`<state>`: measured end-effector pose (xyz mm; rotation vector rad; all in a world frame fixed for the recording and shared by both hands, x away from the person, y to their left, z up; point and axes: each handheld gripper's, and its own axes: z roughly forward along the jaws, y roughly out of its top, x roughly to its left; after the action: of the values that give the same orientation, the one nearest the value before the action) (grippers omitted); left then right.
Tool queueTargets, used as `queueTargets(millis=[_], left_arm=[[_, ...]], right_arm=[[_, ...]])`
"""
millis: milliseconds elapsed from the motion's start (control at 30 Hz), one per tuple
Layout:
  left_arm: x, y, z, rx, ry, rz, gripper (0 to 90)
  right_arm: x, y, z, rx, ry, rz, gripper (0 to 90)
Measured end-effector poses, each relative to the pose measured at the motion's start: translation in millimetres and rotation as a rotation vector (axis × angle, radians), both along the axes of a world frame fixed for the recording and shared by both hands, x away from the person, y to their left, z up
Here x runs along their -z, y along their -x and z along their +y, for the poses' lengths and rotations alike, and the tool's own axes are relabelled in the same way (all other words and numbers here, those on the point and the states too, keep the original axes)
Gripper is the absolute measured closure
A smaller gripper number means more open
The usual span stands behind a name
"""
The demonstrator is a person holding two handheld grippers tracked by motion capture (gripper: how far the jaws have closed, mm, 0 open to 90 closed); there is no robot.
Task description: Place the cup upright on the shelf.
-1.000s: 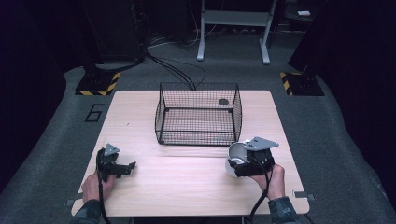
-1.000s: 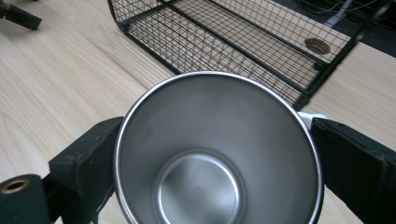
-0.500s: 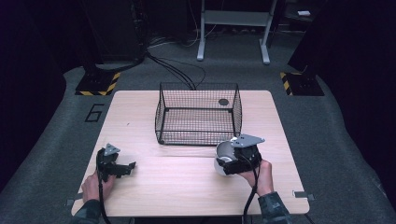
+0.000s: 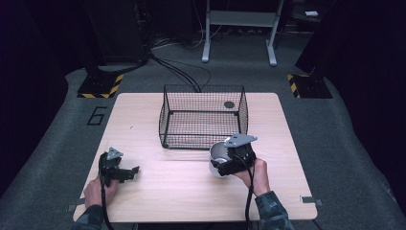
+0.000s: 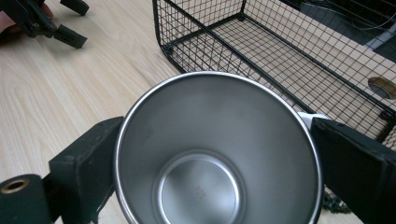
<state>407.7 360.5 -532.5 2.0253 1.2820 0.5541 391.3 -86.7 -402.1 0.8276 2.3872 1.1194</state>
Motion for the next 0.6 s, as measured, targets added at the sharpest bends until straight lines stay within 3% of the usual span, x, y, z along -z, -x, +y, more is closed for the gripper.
queueTargets(millis=[600], left_arm=[[0.0, 0.0, 0.0, 0.000, 0.000, 0.000, 0.1]], right_arm=[[-18.1, -16.4, 19.1, -0.024, 0.000, -0.019, 5.8]])
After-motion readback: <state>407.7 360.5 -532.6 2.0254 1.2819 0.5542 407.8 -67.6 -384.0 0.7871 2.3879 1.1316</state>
